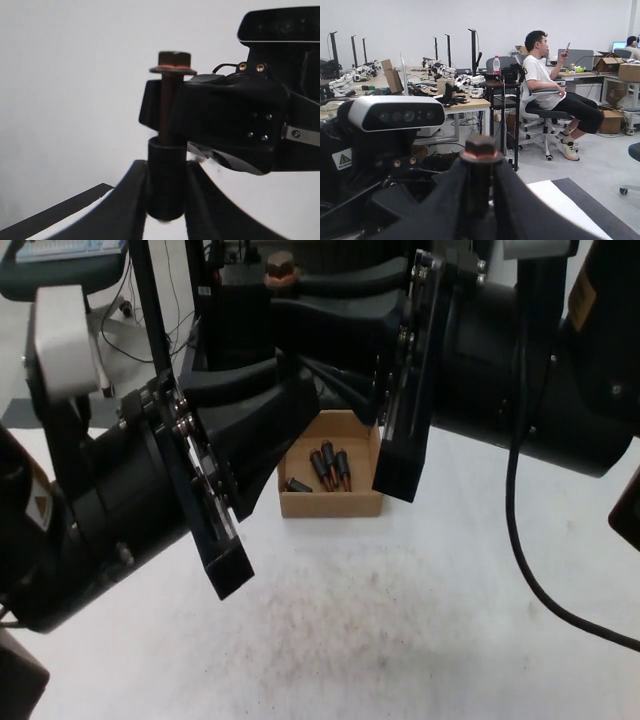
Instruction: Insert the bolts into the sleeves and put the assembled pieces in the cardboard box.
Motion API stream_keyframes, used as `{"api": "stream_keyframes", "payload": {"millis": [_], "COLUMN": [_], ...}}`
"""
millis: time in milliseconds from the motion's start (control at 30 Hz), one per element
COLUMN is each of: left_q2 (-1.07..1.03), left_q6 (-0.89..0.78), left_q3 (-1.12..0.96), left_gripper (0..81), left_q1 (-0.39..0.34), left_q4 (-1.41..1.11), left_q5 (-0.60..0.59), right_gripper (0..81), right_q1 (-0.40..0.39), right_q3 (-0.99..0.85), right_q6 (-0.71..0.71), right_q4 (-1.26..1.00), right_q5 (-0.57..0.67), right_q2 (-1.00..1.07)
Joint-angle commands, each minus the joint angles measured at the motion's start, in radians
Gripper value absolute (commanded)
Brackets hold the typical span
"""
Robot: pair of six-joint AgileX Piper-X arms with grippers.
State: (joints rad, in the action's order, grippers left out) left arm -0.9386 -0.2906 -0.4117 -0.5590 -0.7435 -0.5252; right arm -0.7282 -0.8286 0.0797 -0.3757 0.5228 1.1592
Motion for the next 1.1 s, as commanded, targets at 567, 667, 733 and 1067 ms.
{"api": "stream_keyframes", "payload": {"millis": [567,667,733,1067], "left_q2": [0.004,0.004,0.004,-0.213], "left_q6": [-0.005,-0.001,0.006,0.126], "left_q3": [-0.010,-0.010,-0.020,-0.362], "left_gripper": [0.3,0.3,0.3,0.3], "left_q1": [0.008,0.008,0.008,0.097], "left_q4": [0.117,0.186,0.238,0.881], "left_q5": [0.007,0.007,0.007,0.111], "right_gripper": [46.8,40.7,24.7,0.8], "right_q1": [0.005,0.007,0.013,0.065], "right_q3": [-0.004,-0.004,-0.004,-0.004], "right_q6": [0.065,0.085,0.085,0.077], "right_q4": [-0.132,-0.159,-0.142,0.059], "right_q5": [-0.084,-0.115,-0.125,-0.218], "right_q2": [-0.004,-0.004,-0.004,-0.010]}}
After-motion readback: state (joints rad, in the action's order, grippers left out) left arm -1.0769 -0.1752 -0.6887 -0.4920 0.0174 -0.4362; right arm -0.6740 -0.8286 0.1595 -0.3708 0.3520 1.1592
